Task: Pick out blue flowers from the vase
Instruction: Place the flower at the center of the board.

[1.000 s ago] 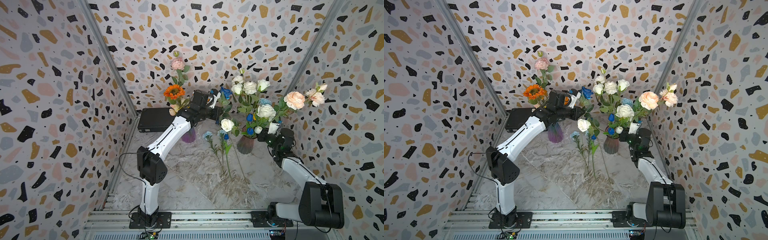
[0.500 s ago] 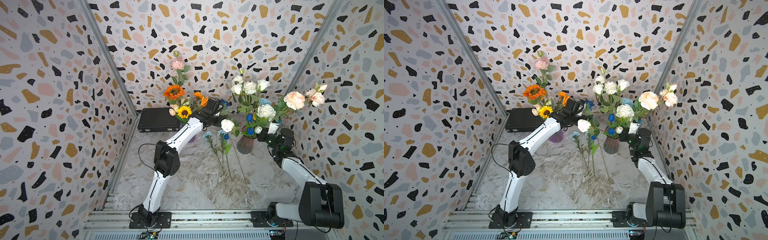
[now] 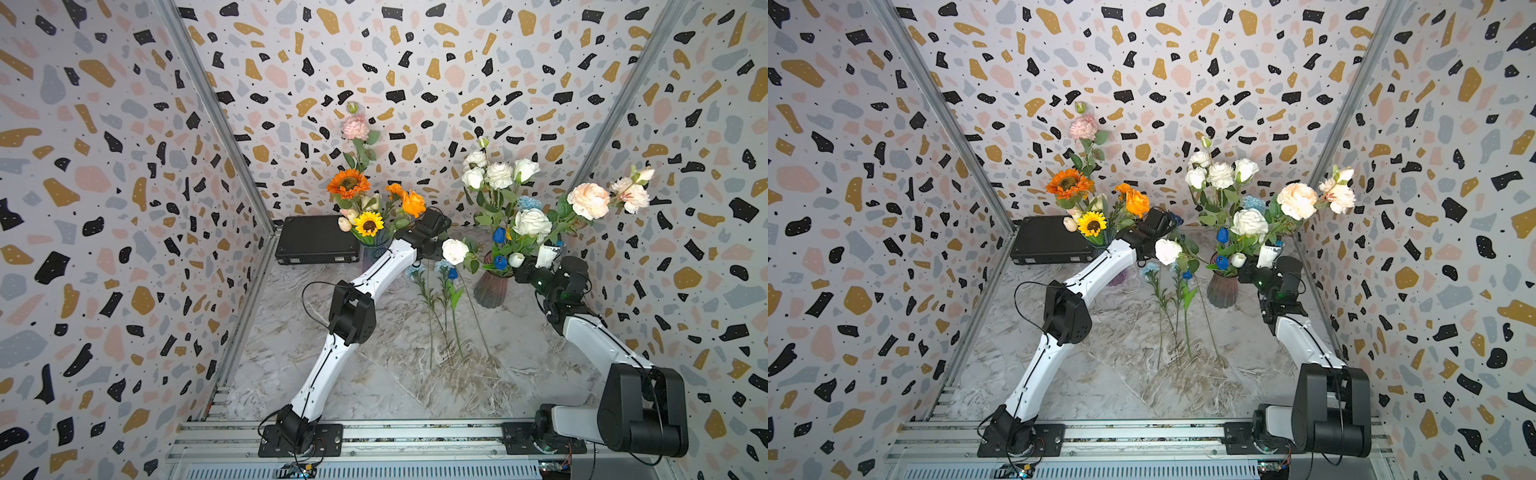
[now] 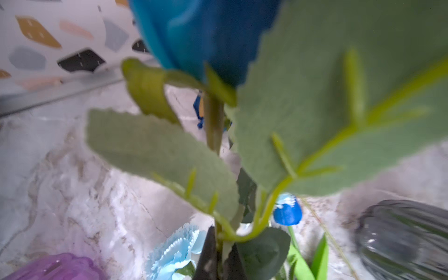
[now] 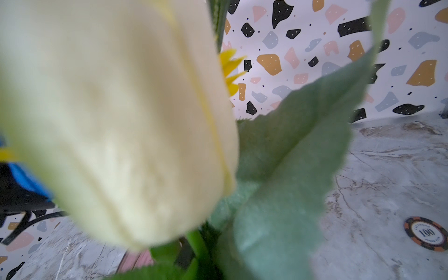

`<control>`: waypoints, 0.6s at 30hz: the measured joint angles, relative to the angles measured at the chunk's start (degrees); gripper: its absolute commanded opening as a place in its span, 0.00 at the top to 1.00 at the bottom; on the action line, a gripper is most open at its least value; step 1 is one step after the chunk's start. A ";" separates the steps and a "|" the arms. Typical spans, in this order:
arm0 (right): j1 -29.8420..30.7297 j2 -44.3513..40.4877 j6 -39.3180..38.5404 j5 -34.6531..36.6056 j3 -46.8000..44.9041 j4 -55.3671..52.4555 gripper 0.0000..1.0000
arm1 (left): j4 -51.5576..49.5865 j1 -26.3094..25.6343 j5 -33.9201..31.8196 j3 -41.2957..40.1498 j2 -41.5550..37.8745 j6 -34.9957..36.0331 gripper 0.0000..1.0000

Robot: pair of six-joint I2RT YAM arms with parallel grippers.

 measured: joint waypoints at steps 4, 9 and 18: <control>0.00 0.00 0.00 -0.07 0.00 0.02 0.74 | 0.11 0.44 -0.35 -1.81 0.28 -0.46 1.00; 0.07 0.00 0.00 -0.11 -0.02 0.04 0.74 | 0.94 0.52 0.35 -3.63 0.24 -0.61 0.83; 0.09 -0.07 0.00 -0.11 -0.02 0.00 0.74 | 11.32 0.72 5.29 -21.73 -14.97 1.09 0.48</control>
